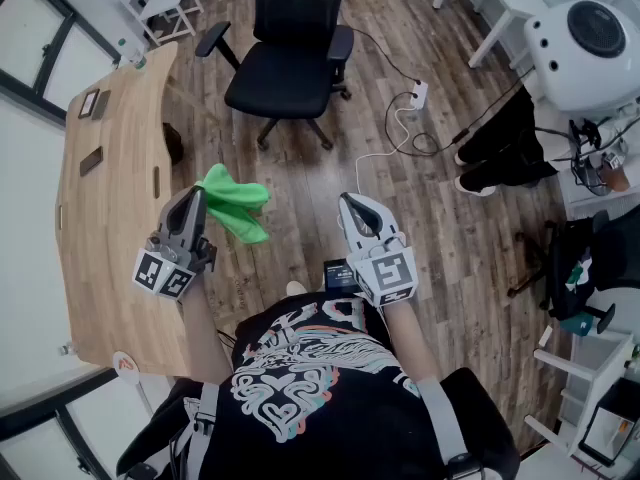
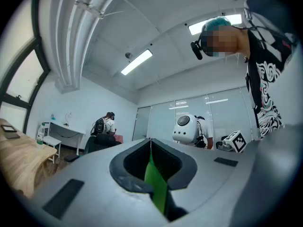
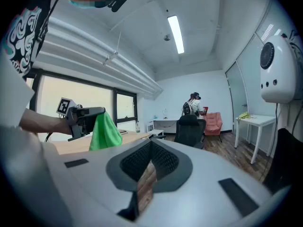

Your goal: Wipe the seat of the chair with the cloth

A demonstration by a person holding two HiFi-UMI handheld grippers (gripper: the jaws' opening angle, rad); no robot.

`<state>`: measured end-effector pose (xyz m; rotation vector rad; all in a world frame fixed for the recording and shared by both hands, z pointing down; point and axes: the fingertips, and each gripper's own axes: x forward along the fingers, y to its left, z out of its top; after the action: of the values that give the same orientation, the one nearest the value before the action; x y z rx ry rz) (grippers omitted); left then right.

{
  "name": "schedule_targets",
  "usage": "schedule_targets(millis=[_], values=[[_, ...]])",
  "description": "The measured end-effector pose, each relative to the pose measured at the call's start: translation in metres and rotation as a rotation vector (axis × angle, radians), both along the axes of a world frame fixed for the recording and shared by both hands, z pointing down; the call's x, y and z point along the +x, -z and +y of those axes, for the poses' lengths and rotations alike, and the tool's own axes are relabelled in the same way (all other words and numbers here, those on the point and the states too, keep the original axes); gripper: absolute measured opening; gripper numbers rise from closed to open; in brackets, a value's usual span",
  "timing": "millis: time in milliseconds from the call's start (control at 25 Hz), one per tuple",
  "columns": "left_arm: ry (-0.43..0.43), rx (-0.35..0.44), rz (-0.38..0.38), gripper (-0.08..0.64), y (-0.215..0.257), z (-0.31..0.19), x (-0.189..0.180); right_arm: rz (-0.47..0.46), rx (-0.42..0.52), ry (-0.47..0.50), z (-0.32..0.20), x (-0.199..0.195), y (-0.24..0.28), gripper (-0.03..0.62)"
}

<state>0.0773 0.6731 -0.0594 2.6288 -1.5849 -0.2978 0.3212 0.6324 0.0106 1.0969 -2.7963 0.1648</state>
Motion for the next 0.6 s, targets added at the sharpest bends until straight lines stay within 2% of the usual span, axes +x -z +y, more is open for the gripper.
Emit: schedule_targets(millis=[280, 480, 600], values=[[-0.003, -0.011, -0.018, 0.008, -0.005, -0.016, 0.016, 0.000, 0.017, 0.013, -0.021, 0.009, 0.008, 0.000], [0.034, -0.017, -0.120, 0.008, -0.013, -0.030, 0.026, 0.005, 0.009, 0.027, -0.031, 0.015, 0.003, 0.000], [0.061, -0.025, -0.144, 0.008, -0.017, -0.037, 0.029, -0.017, -0.004, 0.054, -0.035, 0.015, 0.001, 0.000]])
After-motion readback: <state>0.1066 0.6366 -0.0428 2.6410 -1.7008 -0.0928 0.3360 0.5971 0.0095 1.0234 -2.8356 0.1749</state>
